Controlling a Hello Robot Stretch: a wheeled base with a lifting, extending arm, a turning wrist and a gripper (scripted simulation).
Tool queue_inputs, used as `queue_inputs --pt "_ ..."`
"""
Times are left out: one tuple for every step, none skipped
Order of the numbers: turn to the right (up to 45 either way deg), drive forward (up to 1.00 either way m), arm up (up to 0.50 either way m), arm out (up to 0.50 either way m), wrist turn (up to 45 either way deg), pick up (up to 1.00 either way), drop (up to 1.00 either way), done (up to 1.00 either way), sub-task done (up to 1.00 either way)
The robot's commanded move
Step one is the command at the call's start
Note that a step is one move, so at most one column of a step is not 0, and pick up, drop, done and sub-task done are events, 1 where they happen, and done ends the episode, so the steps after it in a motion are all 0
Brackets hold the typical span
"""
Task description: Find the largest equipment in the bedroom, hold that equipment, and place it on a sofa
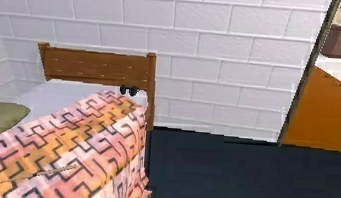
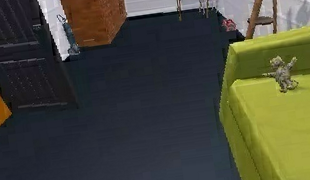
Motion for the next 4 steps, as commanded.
queue_inputs --pt "9.0 0.0 0.0 0.0 0.0 0.0 0.0 0.0 0.0" --pt "0.0 0.65 0.0 0.0 0.0 0.0 0.0 0.0 0.0" --pt "45.0 0.0 0.0 0.0 0.0 0.0 0.0 0.0 0.0" --pt "45.0 0.0 0.0 0.0 0.0 0.0 0.0 0.0 0.0"
